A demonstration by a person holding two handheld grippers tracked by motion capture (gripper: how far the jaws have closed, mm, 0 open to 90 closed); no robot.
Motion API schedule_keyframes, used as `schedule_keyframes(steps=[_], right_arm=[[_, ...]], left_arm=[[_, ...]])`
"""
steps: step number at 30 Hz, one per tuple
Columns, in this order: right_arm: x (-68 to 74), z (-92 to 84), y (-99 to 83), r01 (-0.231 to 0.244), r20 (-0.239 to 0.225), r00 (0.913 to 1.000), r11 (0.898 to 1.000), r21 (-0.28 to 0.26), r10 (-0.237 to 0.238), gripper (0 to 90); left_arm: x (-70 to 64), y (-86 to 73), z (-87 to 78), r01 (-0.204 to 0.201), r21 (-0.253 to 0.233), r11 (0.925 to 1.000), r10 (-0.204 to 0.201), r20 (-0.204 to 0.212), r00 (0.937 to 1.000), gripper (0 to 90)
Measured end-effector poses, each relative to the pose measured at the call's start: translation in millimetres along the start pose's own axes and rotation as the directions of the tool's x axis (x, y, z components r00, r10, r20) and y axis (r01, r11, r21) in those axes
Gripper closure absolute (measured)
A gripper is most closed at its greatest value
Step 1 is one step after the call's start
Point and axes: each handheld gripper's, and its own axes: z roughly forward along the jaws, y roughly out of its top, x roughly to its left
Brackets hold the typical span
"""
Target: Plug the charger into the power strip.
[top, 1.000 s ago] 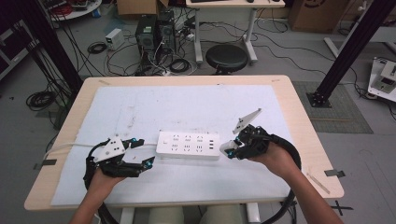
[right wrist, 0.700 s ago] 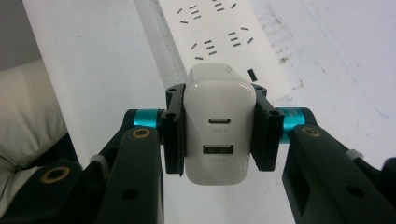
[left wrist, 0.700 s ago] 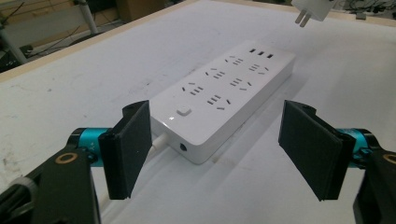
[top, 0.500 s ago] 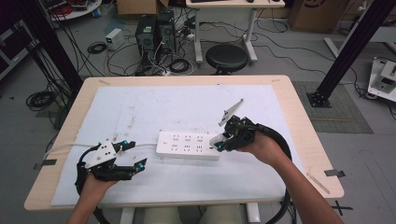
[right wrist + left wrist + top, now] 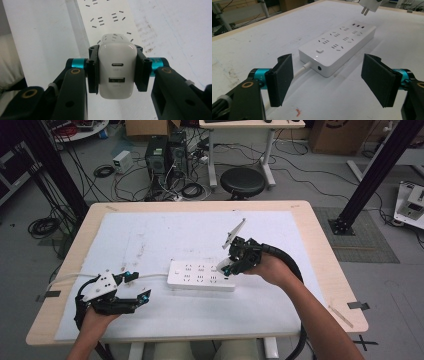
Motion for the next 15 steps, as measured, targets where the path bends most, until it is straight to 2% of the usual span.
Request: schedule_keyframes(steps=[6, 15], right_arm=[[-5.6, 7.7, 8.6, 0.025, -0.008, 0.9997, 0.999, 0.020, -0.025, 63.6], [-12.3, 19.2, 18.9, 0.038, -0.017, 0.9992, 0.998, 0.049, -0.037, 63.6]], left_arm=[[1.7, -3.3, -1.0, 0.011, -0.002, 0.9999, -0.011, 0.004, 0.9999, 25.9], [5.6, -8.0, -1.7, 0.023, -0.003, 0.9997, -0.023, 0.004, 0.9997, 25.9]])
